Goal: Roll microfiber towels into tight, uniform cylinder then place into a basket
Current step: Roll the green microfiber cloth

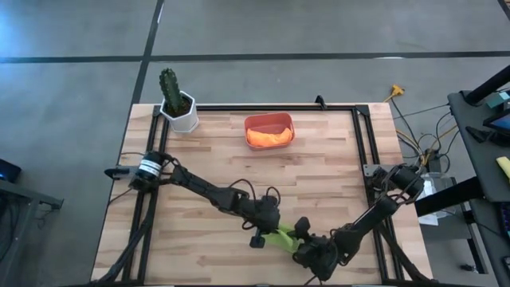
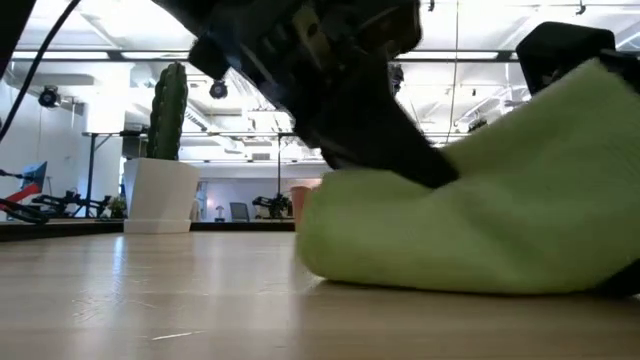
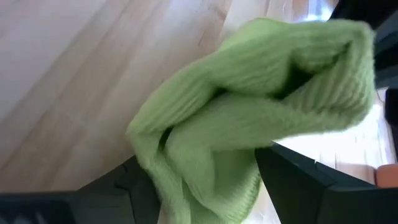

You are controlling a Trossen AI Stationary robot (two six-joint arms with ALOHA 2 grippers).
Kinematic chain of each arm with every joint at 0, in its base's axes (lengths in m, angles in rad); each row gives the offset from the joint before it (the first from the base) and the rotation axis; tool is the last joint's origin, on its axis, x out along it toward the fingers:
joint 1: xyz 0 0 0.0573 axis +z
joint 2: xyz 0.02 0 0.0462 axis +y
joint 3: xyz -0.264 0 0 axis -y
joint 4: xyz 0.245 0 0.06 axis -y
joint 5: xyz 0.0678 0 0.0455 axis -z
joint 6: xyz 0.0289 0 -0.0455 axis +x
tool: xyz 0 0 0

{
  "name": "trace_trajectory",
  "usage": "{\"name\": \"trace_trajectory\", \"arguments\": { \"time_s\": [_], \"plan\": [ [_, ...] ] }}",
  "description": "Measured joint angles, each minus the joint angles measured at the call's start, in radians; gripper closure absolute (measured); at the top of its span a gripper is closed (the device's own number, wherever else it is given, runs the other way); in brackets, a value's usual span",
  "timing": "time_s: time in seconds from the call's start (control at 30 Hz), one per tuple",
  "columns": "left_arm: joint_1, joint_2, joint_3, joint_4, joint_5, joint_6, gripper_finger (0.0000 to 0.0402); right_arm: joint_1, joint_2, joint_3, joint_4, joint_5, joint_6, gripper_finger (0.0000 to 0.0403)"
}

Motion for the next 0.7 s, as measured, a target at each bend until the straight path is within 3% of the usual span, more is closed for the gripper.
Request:
{"name": "trace_trajectory", "arguments": {
  "time_s": [0.3,0.53,0.7],
  "plan": [
    [0.003,0.112,0.078,0.016,0.057,-0.003,0.0400,0.039,-0.013,0.021,-0.089,0.017,0.001,0.0167],
    [0.014,0.157,0.113,0.017,0.073,-0.008,0.0400,0.112,-0.013,0.143,-0.361,0.170,0.018,0.0166],
    [0.030,0.157,0.113,0.015,0.095,-0.009,0.0400,0.153,-0.012,0.218,-0.406,0.195,-0.096,0.0165]
  ]
}}
